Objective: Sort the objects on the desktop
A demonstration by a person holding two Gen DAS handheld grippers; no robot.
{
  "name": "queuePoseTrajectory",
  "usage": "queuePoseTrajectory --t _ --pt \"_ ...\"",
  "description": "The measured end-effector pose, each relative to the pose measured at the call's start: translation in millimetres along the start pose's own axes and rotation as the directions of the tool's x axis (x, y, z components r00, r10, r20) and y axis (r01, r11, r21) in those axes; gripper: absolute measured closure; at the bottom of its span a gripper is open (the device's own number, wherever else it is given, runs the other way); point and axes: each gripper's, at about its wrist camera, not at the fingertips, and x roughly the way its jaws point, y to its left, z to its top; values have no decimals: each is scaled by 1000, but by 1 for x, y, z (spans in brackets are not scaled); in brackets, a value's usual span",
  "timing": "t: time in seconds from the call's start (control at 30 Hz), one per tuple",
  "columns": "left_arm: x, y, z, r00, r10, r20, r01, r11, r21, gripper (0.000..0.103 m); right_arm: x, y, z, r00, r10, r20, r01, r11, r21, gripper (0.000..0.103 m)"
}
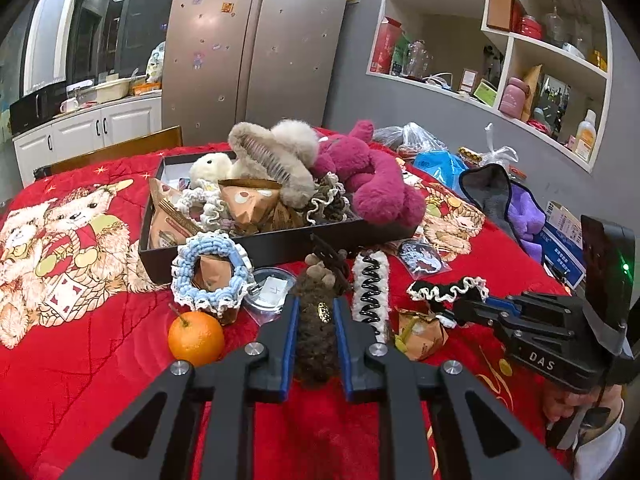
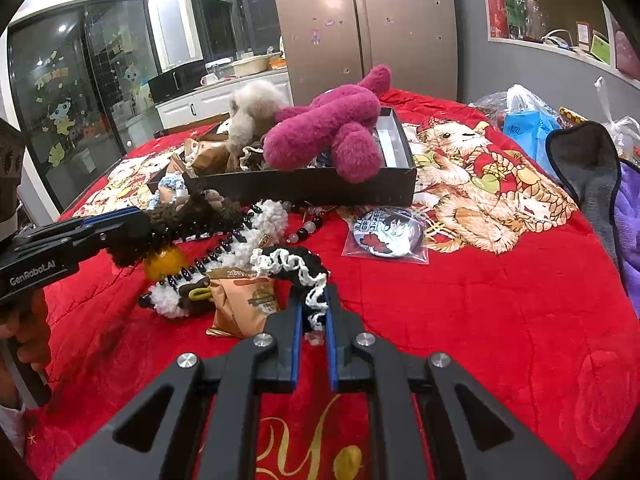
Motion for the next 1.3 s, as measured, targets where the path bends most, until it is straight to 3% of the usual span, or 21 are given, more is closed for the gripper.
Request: queuePoseTrajectory --t 0.37,0.43,0.57,0.9,0.97,1.03,1.07,1.17,1.23,1.3 --pt "-19 -1 3 999 1 52 -2 1000 14 89 -19 -1 0 995 -23 101 21 999 25 93" --pt "-24 -1 4 997 5 73 -6 1000 15 103 -24 0 1 992 -25 126 21 999 28 93" --pt "-32 3 6 996 8 93 -8 1000 9 103 -28 -2 1 990 -32 141 26 999 44 93" --pt "-17 4 1 999 -28 35 28 1000 9 103 -25 2 0 992 -19 128 16 1000 26 93" --pt "-5 8 -2 999 -41 -15 41 999 5 95 -24 3 0 992 -15 123 12 1000 26 93" --pt "3 12 -5 999 -32 -38 32 999 -3 66 -23 1 0 993 -10 118 6 999 32 93" --pt "7 15 -7 999 -18 -52 18 1000 -6 60 -22 0 0 993 -8 115 4 999 35 92" --pt "15 20 -9 997 5 -76 -6 1000 -11 56 -21 -1 0 994 1 112 -6 999 43 92" --pt "17 24 -11 997 6 -80 -7 1000 -13 44 -21 -1 0 994 3 110 -8 999 43 92" --pt "19 27 -12 996 -10 -83 8 1000 -23 42 -21 0 1 994 8 107 -12 999 38 92"
